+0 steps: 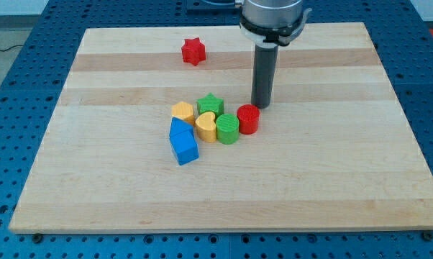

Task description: Move the arm towards the red circle

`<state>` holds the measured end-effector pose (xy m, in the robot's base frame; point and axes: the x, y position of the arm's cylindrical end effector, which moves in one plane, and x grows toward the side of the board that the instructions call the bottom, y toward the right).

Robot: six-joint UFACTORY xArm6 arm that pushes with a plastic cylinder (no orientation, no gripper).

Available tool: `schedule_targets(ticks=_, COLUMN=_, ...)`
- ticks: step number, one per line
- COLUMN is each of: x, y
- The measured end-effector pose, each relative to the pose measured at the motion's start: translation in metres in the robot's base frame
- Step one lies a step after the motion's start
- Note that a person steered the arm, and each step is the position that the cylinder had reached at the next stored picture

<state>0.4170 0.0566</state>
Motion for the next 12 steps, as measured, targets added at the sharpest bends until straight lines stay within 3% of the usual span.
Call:
schedule_targets(ticks=3, x=0.062, y=0.063)
schedule_targets(ticks=5, x=0.06, y=0.077)
schedule_targets(ticks=8, x=0.0, y=0.076)
schedule_targets(ticks=10, x=-0.005, y=0.013)
schedule_targets(ticks=12, x=0.006, y=-0.001)
